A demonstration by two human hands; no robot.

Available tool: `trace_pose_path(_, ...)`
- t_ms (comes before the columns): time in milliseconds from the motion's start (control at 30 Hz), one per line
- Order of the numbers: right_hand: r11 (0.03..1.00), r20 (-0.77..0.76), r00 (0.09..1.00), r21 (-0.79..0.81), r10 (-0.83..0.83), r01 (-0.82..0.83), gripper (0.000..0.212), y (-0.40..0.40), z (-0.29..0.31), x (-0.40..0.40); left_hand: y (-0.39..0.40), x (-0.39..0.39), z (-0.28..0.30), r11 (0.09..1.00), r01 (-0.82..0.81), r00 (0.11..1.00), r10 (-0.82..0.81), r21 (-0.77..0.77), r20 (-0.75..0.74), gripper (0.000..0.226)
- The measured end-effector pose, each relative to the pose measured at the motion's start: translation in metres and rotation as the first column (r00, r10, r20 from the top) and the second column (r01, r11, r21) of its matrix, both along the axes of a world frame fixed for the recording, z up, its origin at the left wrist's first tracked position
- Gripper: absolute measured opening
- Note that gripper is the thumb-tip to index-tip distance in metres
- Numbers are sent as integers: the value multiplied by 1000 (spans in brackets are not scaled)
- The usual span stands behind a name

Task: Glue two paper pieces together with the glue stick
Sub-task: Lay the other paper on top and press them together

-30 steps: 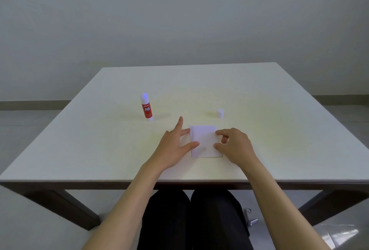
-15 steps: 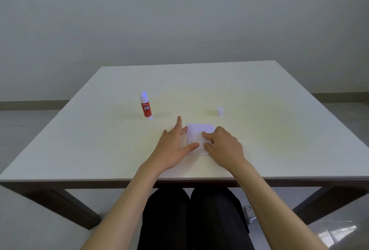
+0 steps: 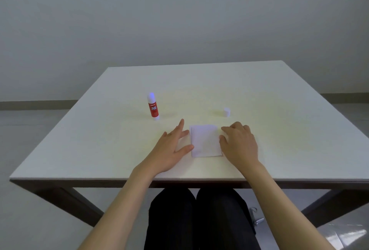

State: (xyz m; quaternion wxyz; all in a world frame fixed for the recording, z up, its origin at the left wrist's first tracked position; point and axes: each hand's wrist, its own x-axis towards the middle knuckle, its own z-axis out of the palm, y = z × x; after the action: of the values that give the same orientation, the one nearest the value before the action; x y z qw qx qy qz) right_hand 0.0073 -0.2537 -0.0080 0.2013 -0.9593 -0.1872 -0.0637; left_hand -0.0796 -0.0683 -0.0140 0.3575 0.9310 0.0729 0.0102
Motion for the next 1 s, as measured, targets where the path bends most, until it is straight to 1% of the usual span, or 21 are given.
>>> trace_pose_path(67, 999, 10, 1000, -36, -12, 13, 29, 2, -5, -2, -4, 2, -2, 1000, -11, 1000, 11, -13, 9, 75)
trace_pose_path(233, 983, -175, 982, 150, -75, 102, 40, 13, -4, 3, -11, 4, -1, 998, -24, 999, 26, -66, 30, 76)
trace_pose_path(333, 973, -254, 963, 184, -89, 139, 41, 21, -3, 6, -12, 3, 1, 993, -35, 999, 38, -109, 29, 76)
trace_pose_path(467, 963, -329, 940, 214, -85, 162, 36, 27, -2, 12, -10, 3, 1, 990, -30, 999, 34, -137, 30, 77)
trace_pose_path(600, 960, -308, 948, 227, -87, 162, 40, 30, -4, 9, -9, 2, 1, 990, -31, 999, 35, -139, 27, 77)
trace_pose_path(700, 962, -278, 956, 219, -98, 162, 41, 30, -5, 7, -6, 1, 0, 993, -50, 998, 55, -111, 38, 78)
trace_pose_path(800, 972, -247, 964, 182, -101, 149, 40, 31, -5, 5, -3, -2, -1, 992, -70, 996, 74, -109, 40, 77)
trace_pose_path(900, 974, -235, 967, 179, -94, 139, 39, 32, -6, 4, -1, -3, -1, 989, -78, 996, 82, -123, 32, 76)
trace_pose_path(1000, 975, -227, 969, 173, -96, 137, 46, 34, -6, 2, -2, -2, 0, 989, -80, 996, 85, -126, 33, 76)
